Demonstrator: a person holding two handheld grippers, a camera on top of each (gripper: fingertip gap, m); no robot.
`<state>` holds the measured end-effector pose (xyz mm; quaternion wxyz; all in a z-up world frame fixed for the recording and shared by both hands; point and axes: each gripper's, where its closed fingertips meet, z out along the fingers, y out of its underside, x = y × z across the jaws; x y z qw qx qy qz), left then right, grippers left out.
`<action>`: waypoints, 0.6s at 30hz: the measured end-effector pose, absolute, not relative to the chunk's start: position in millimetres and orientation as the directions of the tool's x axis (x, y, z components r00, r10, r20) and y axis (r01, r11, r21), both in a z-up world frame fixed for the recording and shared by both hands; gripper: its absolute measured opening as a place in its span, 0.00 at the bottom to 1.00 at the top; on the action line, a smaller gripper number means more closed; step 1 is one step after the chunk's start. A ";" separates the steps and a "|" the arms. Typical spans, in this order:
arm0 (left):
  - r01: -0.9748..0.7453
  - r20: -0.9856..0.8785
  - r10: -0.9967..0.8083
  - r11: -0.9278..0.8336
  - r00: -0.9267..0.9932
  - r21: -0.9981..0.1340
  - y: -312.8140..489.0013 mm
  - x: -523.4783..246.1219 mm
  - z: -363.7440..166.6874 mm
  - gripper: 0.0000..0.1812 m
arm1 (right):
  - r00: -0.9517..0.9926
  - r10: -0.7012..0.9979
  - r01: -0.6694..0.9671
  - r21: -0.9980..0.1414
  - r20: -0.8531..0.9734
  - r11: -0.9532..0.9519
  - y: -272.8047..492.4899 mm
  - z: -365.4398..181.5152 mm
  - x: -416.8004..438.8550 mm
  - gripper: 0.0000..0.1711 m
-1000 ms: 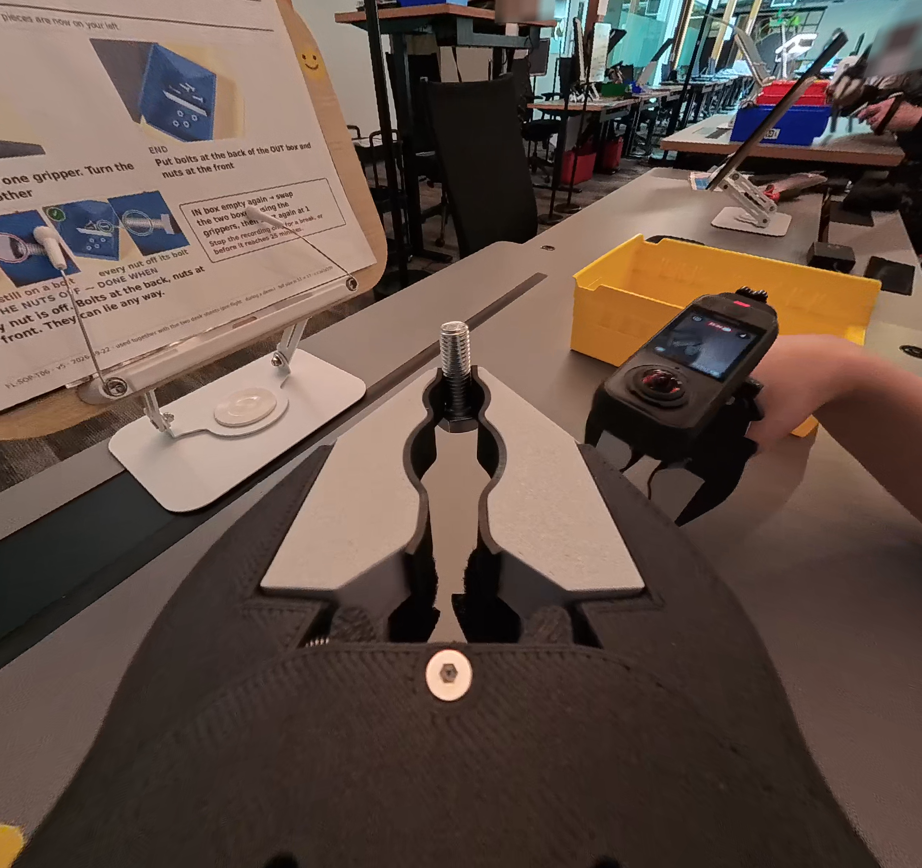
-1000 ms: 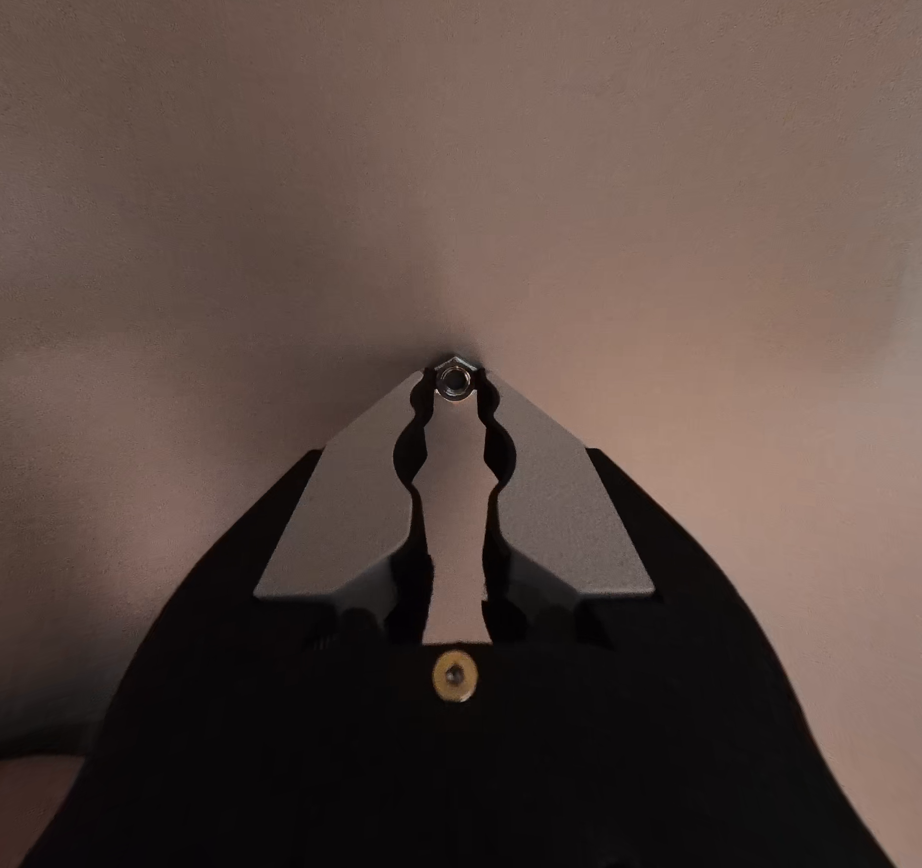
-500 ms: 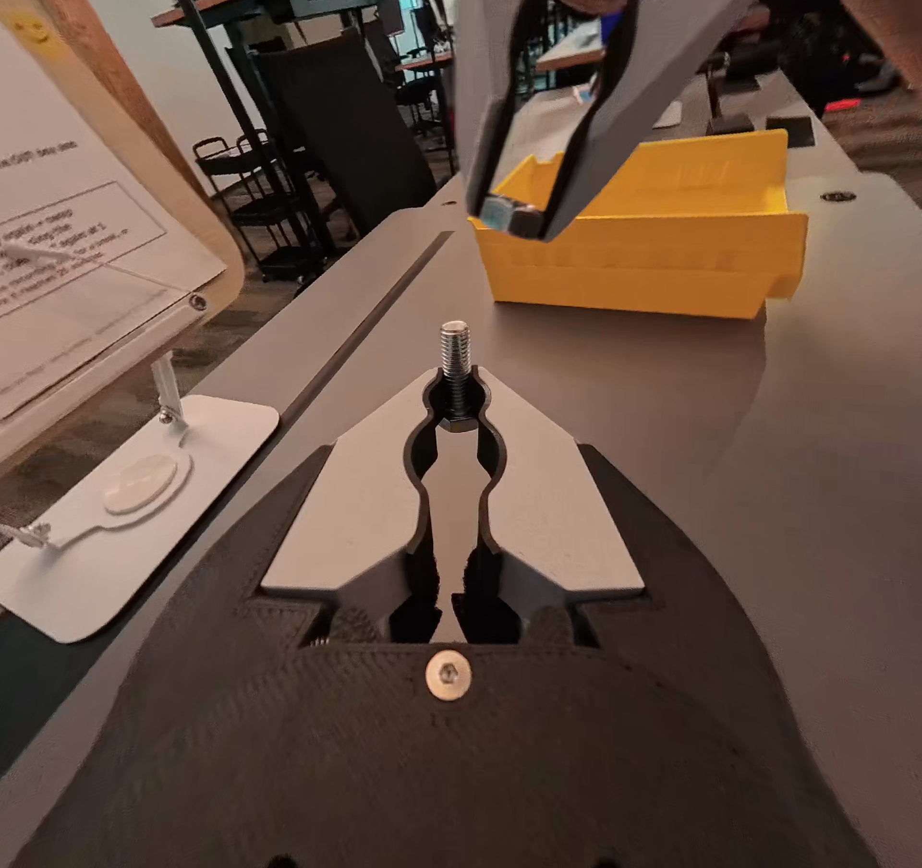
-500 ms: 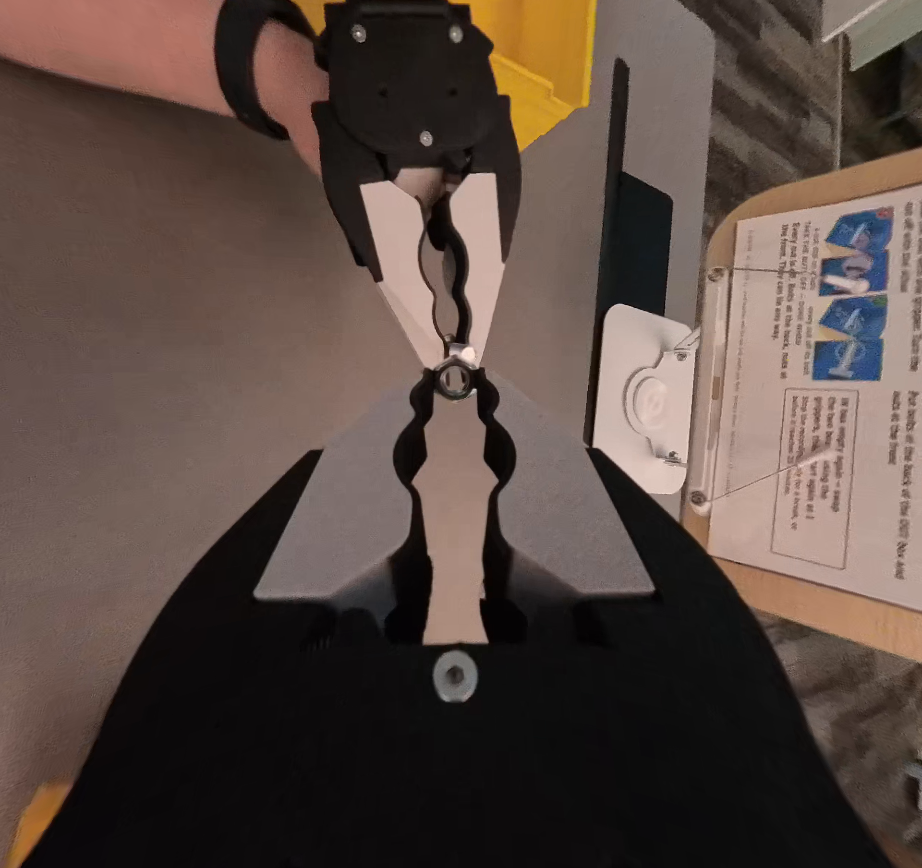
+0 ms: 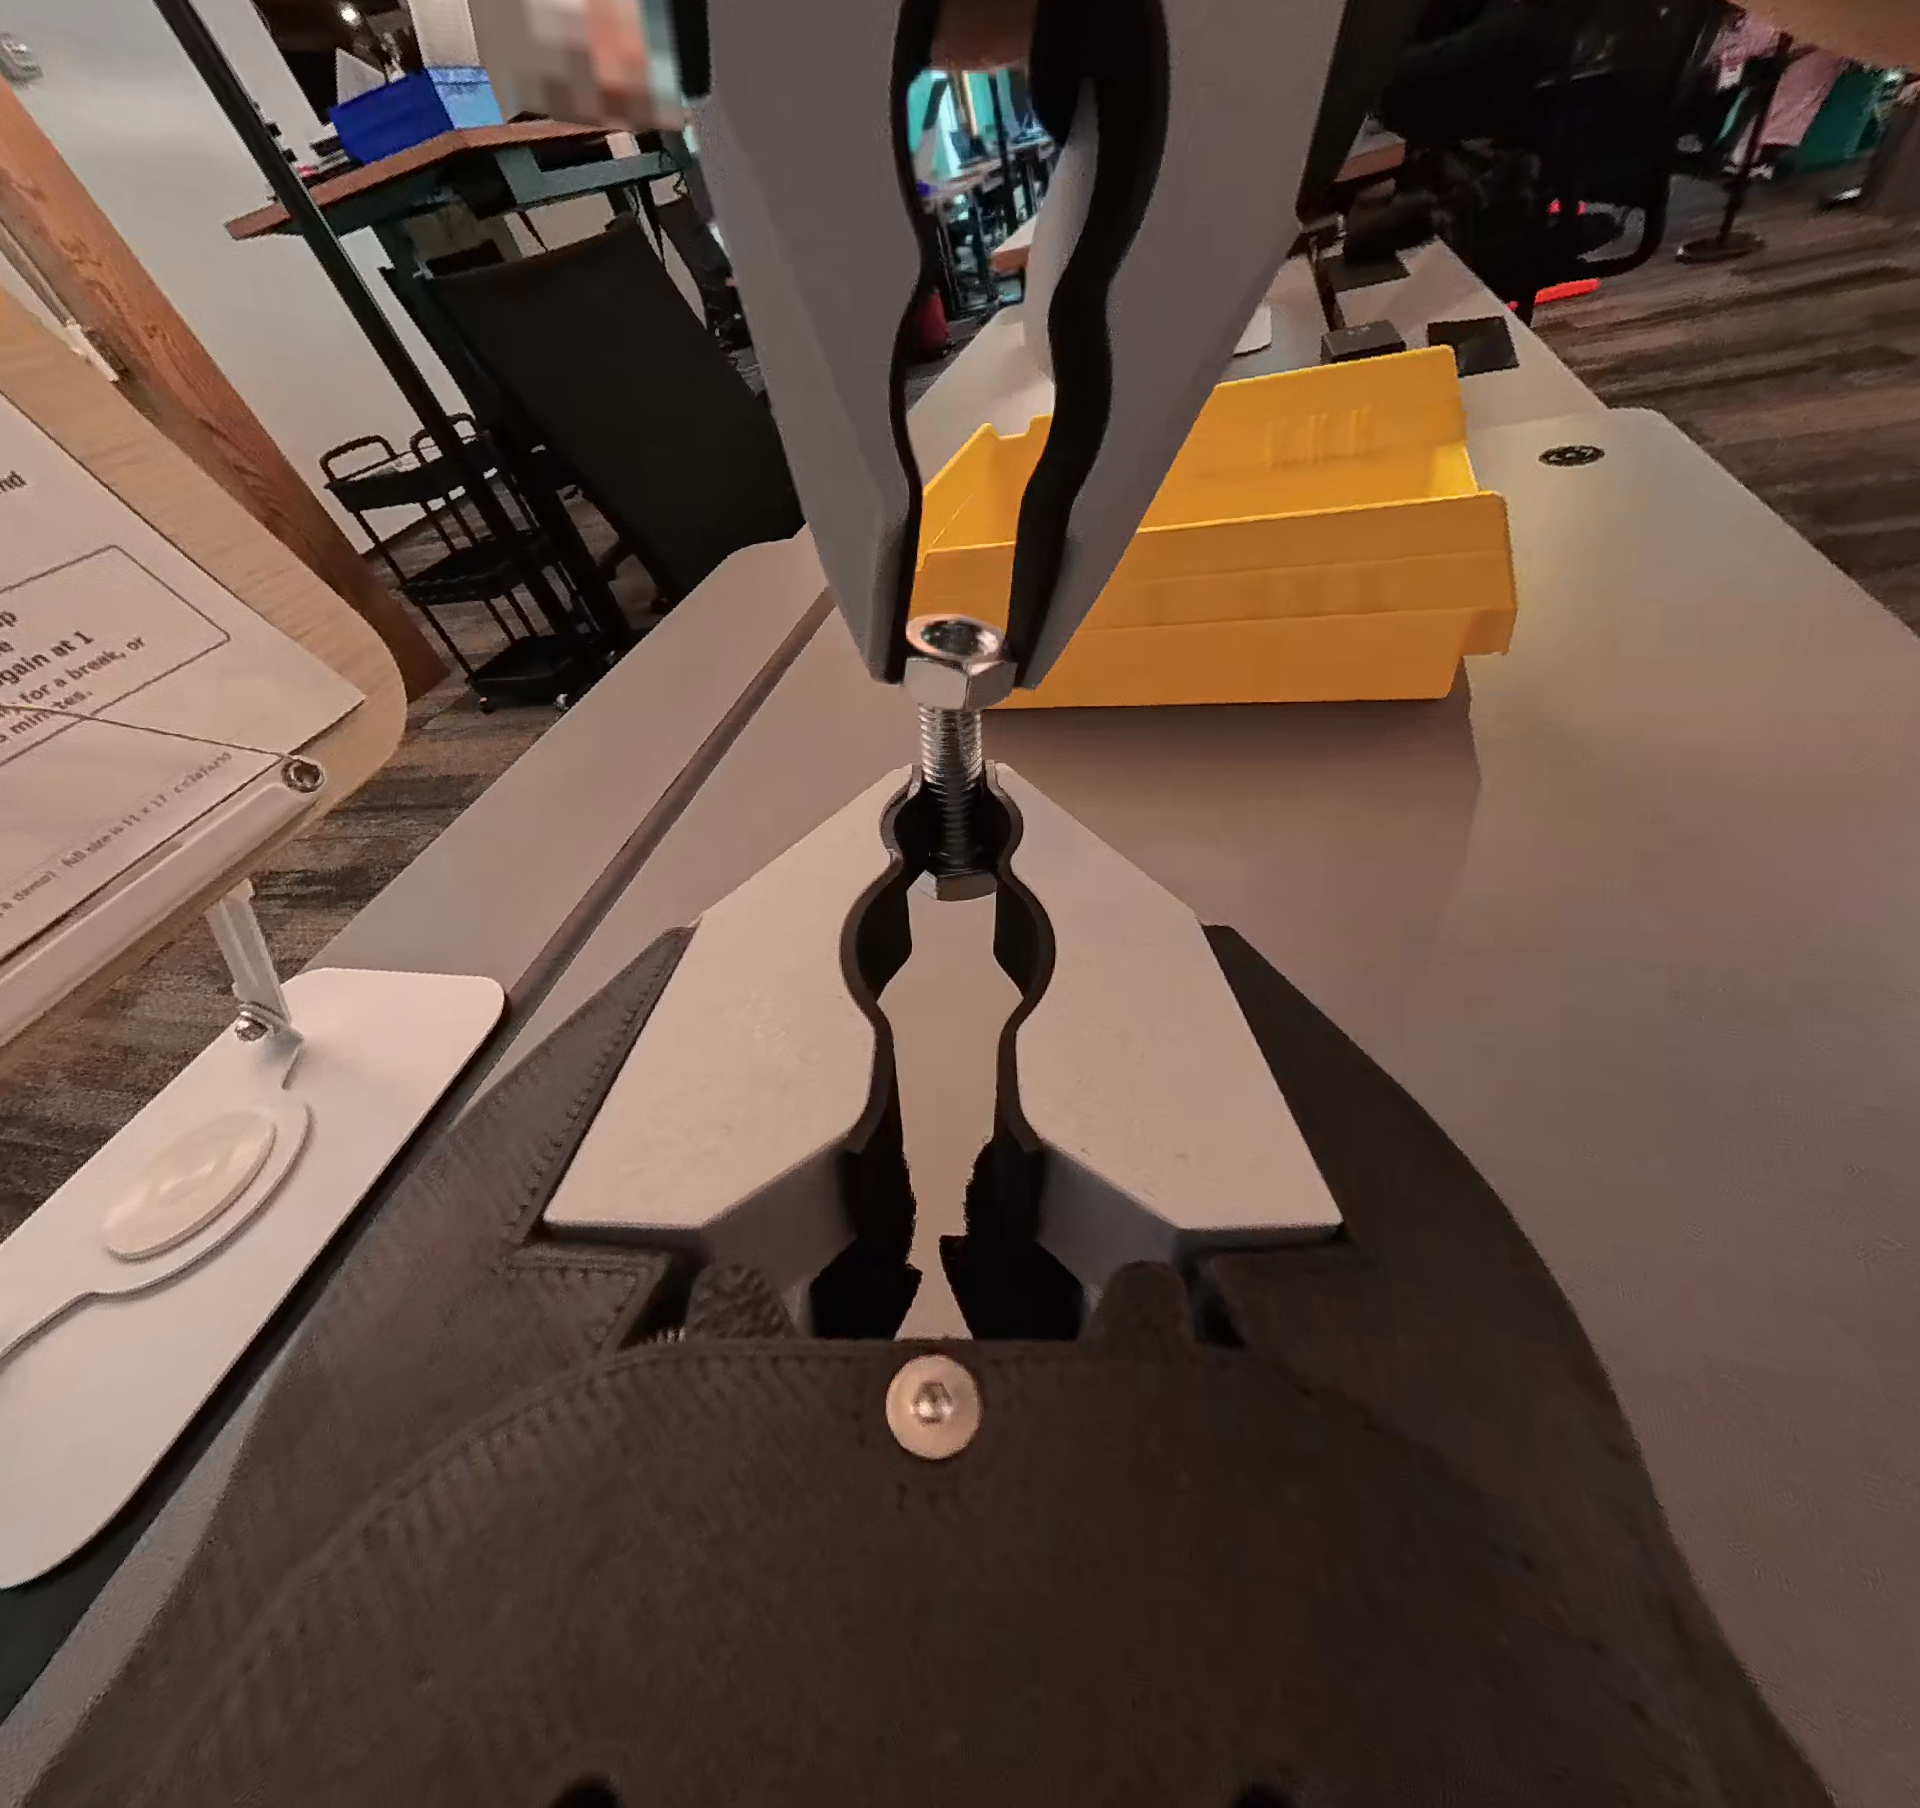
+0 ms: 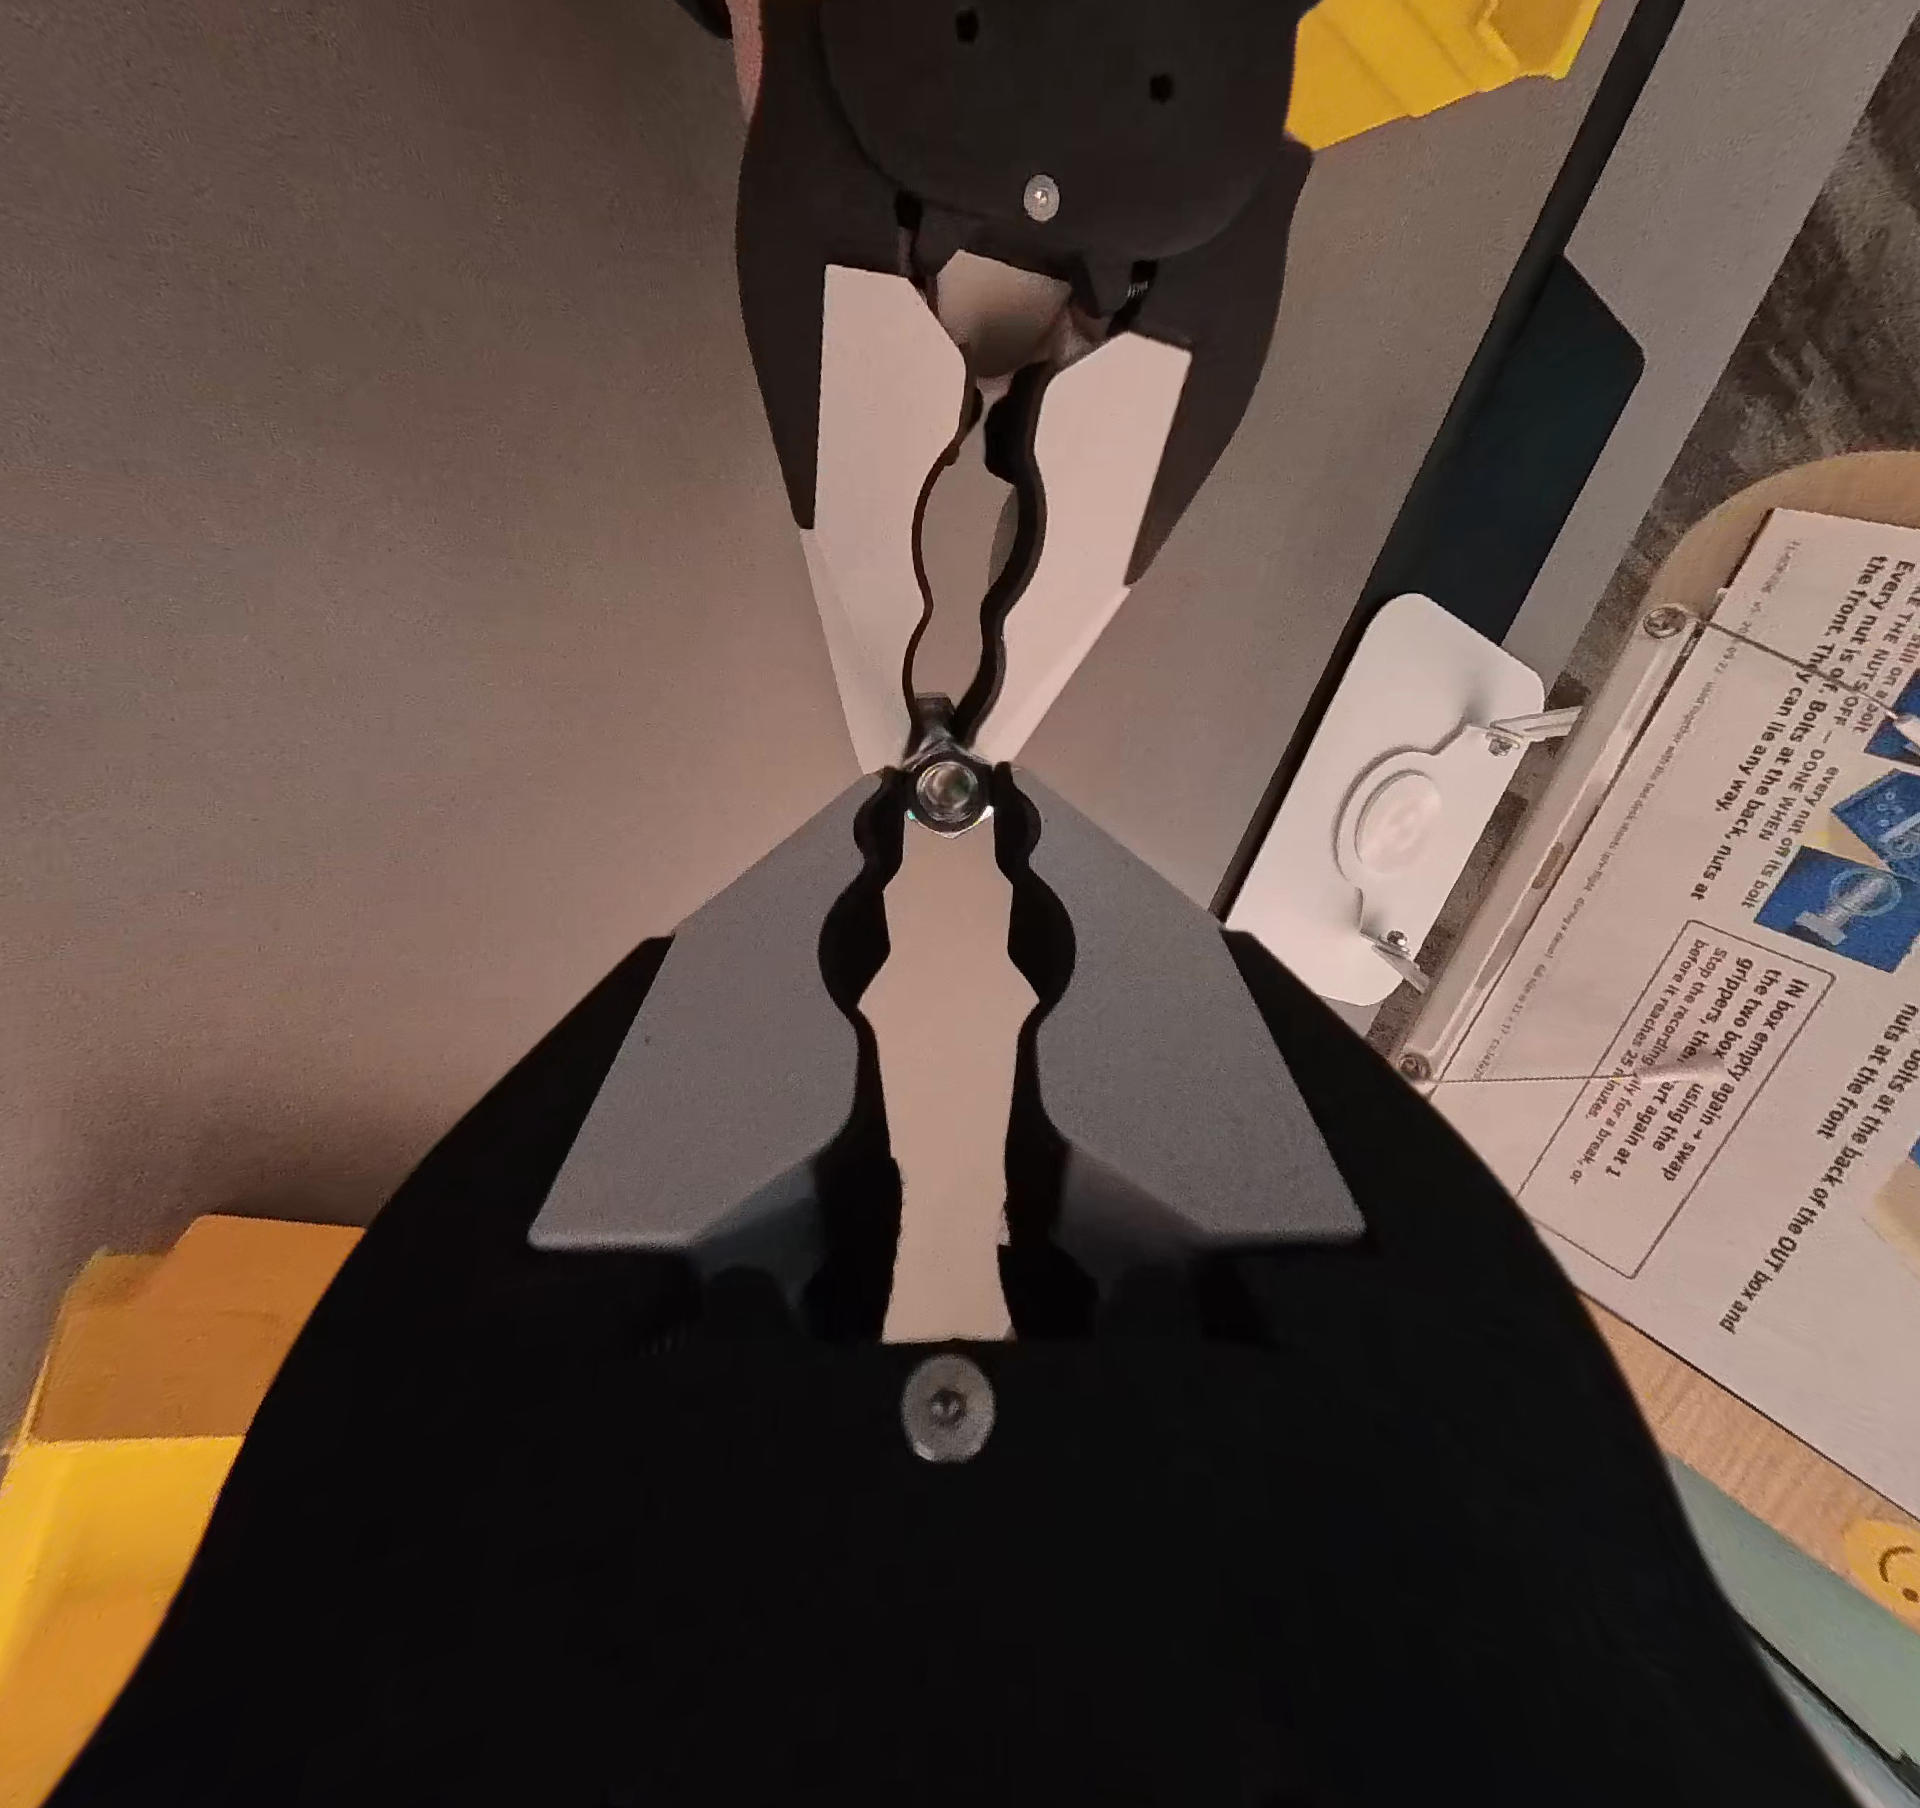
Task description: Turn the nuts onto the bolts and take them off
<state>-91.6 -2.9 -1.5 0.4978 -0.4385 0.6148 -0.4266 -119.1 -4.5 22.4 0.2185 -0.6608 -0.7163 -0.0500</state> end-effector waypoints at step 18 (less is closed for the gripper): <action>-0.042 -0.224 -0.933 0.245 -0.280 -0.969 -28.3 -103.2 6.9 0.04 | -0.105 0.949 0.969 -0.184 0.297 0.165 -25.8 28.3 -131.5 0.10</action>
